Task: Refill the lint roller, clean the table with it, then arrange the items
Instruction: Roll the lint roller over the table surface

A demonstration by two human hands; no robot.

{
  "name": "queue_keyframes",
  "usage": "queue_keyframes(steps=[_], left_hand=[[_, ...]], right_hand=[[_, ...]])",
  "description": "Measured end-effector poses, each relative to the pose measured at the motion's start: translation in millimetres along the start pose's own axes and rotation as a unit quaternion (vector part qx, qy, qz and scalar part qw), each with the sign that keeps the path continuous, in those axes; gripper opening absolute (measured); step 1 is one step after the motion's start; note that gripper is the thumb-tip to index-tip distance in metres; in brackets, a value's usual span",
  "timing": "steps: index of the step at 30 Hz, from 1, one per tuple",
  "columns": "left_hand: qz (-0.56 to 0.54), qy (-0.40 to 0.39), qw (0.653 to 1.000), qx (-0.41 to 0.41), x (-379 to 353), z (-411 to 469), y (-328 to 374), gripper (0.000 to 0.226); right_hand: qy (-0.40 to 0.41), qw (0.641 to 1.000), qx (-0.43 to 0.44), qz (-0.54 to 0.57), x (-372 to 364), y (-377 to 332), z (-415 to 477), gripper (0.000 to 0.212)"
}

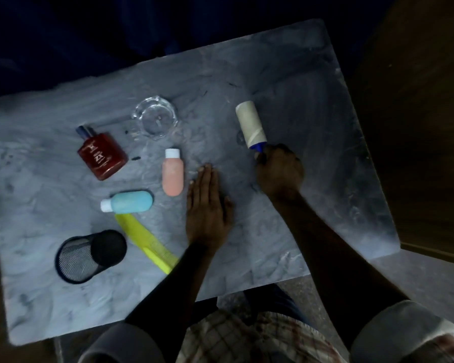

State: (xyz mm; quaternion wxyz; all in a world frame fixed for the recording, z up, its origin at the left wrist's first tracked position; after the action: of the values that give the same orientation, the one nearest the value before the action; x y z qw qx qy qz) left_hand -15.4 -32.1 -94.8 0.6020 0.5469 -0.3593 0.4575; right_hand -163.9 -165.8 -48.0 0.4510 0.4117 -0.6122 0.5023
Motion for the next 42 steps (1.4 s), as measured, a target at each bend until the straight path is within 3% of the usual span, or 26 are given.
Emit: queue_keyframes(steps=[3, 11, 19, 25, 33, 37, 42], left_hand=[[-0.003, 0.001, 1.0, 0.001, 0.8, 0.4, 0.2, 0.07], [-0.013, 0.023, 1.0, 0.001, 1.7, -3.9, -2.1, 0.067], [-0.035, 0.036, 0.999, 0.011, 4.1, -5.3, -4.4, 0.063], [-0.046, 0.035, 0.998, 0.017, 8.4, -4.2, -3.1, 0.063], [-0.042, 0.052, 0.998, 0.011, 10.4, -3.8, -2.6, 0.064], [-0.03, 0.048, 0.998, 0.008, 11.3, -3.2, -1.3, 0.064], [-0.018, 0.055, 0.998, 0.01, 10.5, -3.4, -2.3, 0.063]], right_hand=[[-0.013, 0.999, 0.047, -0.01, -9.9, -27.1, -14.1, 0.026], [-0.069, 0.995, 0.072, 0.014, -23.6, -62.1, -42.4, 0.024], [-0.065, 0.992, 0.104, 0.022, -22.2, -66.6, -42.1, 0.03], [-0.065, 0.996, 0.039, 0.056, -18.0, -35.6, -13.2, 0.029], [-0.074, 0.983, -0.117, 0.124, 3.5, 43.2, 25.8, 0.03], [-0.061, 0.97, -0.178, 0.155, 12.8, 88.0, 34.4, 0.033], [-0.112, 0.938, -0.232, 0.231, 26.1, 139.0, 32.8, 0.031]])
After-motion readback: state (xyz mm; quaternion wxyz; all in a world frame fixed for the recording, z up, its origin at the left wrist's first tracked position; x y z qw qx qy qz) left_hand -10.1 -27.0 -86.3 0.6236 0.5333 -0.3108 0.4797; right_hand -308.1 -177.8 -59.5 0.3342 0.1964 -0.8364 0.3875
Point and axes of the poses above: each hand's wrist, its own z-axis towards the middle knuckle, its own x-axis out of the back of the hand, y = z × x, the point moved 9 cm from there along z, towards the middle knuckle, and after that the axes turned 11 degrees about -x, right-handed, at the moved point
